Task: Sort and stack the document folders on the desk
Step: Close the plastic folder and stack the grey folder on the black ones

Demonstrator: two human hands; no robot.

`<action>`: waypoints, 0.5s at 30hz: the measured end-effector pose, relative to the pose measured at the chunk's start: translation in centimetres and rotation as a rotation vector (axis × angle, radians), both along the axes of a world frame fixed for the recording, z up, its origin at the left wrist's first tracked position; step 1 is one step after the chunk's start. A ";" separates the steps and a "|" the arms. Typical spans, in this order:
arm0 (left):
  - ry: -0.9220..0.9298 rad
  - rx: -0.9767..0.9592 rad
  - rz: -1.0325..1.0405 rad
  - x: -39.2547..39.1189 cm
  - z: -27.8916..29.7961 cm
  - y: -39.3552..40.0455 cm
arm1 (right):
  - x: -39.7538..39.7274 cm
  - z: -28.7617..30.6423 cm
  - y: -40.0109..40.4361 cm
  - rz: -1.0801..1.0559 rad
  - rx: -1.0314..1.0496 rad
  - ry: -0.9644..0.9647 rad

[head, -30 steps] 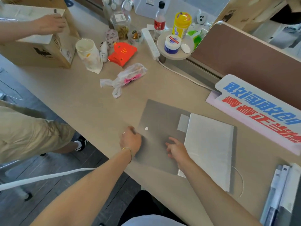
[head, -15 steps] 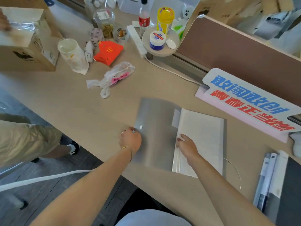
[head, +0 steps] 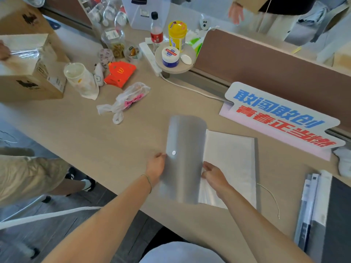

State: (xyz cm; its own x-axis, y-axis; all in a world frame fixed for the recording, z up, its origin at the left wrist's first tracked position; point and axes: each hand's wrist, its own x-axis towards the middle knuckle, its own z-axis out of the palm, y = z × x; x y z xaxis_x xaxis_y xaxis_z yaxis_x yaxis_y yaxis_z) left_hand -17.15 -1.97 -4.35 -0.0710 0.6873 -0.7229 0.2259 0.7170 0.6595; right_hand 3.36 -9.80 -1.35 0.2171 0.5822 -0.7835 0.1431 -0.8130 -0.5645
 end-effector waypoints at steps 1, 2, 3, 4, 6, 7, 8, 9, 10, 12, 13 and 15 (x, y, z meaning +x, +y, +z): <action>-0.009 0.036 -0.006 -0.1 0.1 0.2 | 0.1 0.2 -0.1 -0.001 0.012 0.024; -0.019 0.068 -0.009 -0.1 0.6 0.4 | 0.2 0.4 -0.2 0.003 0.028 0.041; -0.020 0.092 -0.004 0.1 1.1 0.6 | 0.2 0.7 -0.2 0.007 0.044 0.059; -0.025 0.098 -0.003 0.5 1.8 0.7 | 0.3 1.0 -0.3 0.010 0.060 0.076; -0.086 0.107 -0.017 1.3 3.1 1.0 | 0.5 1.5 -0.7 0.009 0.081 0.101; -0.128 0.101 -0.027 1.8 3.8 1.0 | 0.8 1.6 -0.9 0.002 0.092 0.107; -0.164 0.092 -0.038 2.4 4.7 0.9 | 1.1 1.8 -1.2 -0.009 0.102 0.108; -0.202 0.088 -0.050 2.9 5.2 0.8 | 1.5 2.1 -1.5 -0.023 0.112 0.111; -0.228 0.080 -0.073 3.5 5.9 0.8 | 1.9 2.3 -1.8 -0.039 0.119 0.115; -0.280 0.069 -0.128 4.9 7.2 0.4 | 2.8 2.8 -2.3 -0.090 0.142 0.125; -0.306 0.063 -0.166 5.8 7.8 0.2 | 3.3 3.1 -2.6 -0.132 0.156 0.137; -0.363 0.031 -0.253 7.5 8.8 -0.3 | 4.6 3.5 -3.2 -0.215 0.178 0.169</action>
State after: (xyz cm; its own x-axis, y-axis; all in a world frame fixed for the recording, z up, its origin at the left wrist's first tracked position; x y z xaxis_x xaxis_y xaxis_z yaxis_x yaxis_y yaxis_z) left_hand -9.62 -2.29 4.48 0.3570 0.6721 -0.6488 0.1415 0.6476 0.7487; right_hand 7.95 -13.04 2.20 0.2253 0.6681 -0.7091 -0.1294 -0.7009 -0.7014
